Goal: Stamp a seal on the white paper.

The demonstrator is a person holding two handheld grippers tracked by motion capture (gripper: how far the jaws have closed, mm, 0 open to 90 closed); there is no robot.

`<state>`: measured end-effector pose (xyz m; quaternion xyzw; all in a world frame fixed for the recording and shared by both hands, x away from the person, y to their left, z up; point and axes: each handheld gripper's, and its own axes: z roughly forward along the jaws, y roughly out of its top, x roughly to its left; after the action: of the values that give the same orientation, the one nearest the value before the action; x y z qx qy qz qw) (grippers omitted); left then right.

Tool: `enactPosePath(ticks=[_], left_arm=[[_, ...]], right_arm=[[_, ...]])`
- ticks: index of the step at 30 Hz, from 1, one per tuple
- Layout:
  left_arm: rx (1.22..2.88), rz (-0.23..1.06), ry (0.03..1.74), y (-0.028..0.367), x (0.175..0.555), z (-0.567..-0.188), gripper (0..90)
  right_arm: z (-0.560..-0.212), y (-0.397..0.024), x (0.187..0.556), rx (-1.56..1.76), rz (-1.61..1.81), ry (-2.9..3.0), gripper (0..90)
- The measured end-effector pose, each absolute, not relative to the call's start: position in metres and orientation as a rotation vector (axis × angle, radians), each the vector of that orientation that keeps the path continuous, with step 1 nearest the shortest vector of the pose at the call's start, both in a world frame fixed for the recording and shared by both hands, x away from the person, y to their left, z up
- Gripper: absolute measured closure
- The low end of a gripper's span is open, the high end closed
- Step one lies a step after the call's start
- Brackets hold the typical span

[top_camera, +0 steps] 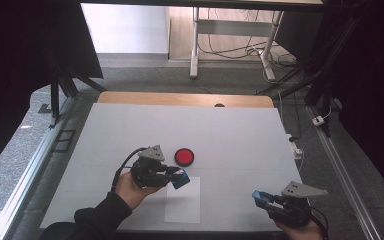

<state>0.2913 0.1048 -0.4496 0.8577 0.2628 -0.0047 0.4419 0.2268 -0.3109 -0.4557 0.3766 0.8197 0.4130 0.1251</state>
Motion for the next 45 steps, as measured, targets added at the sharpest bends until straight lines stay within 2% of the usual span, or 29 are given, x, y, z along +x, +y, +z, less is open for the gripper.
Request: enactPosePath(ticks=[27, 45], left_arm=[[2.27, -0.019, 0.672, 0.078, 0.298, -0.487, 70.4], [2.35, 0.012, 0.687, 0.072, 0.298, -0.496, 70.7]], right_arm=[[-0.456, -0.311, 0.227, 1.107, 1.205, 2.387, 67.8], [-0.456, -0.311, 0.228, 1.106, 1.203, 2.39, 67.8]])
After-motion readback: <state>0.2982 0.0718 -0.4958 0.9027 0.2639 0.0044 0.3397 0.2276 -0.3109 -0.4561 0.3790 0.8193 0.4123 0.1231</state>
